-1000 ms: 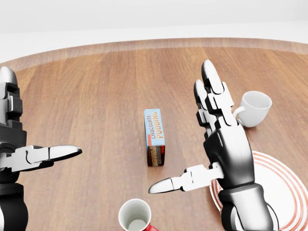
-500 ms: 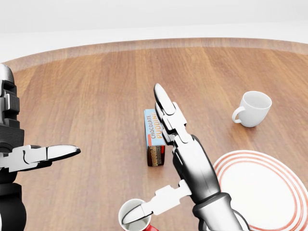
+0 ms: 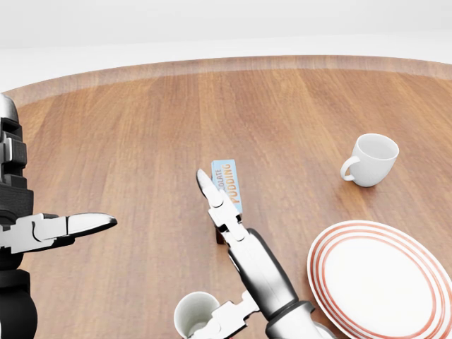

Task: Pick up the red mug and put it on the plate

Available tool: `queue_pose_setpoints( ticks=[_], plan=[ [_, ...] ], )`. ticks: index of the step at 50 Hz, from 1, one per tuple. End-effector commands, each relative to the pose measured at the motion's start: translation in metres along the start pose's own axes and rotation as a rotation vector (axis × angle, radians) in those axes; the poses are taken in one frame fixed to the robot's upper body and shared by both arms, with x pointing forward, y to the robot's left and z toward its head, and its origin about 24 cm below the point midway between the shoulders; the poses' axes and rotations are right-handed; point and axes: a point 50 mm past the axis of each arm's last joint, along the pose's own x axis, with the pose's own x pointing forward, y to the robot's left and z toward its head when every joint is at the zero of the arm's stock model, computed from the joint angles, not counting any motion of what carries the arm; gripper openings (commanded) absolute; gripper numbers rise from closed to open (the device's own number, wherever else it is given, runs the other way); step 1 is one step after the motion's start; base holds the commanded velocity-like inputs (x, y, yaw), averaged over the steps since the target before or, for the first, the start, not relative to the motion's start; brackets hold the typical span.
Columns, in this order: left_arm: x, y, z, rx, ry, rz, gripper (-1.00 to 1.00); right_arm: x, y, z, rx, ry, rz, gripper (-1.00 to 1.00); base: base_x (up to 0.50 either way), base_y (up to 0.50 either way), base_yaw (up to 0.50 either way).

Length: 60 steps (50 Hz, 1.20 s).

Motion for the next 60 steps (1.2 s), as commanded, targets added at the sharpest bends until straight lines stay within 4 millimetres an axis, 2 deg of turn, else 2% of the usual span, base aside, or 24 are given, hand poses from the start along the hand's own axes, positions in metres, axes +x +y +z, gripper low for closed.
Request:
queue_pose_setpoints(
  ticks=[1,14,25,31,45,60],
  plan=[
    [0.0,0.0,0.001,-0.001,-0.004,0.0,1.0,-0.002,0.008,-0.01,-0.038,0.053,0.044,1.0,0.0,0.0,0.0],
    [0.0,0.0,0.001,-0.003,-0.005,0.002,1.0,0.0,0.01,-0.009,-0.049,0.049,0.063,1.0,0.0,0.0,0.0],
    [-0.002,0.0,-0.001,0.0,0.006,0.0,1.0,0.005,0.007,-0.009,-0.152,0.064,0.054,1.0,0.0,0.0,0.0],
    [-0.002,-0.001,-0.001,0.001,0.008,-0.001,1.0,0.007,0.015,-0.01,-0.233,0.079,0.09,1.0,0.0,0.0,0.0],
    [-0.003,-0.001,0.002,-0.002,-0.003,-0.003,1.0,0.012,0.032,-0.012,-0.285,0.093,0.14,1.0,0.0,0.0,0.0],
    [-0.003,-0.001,0.003,-0.005,-0.011,-0.003,1.0,0.014,0.032,-0.017,-0.371,0.128,0.161,1.0,0.0,0.0,0.0]
  ],
)
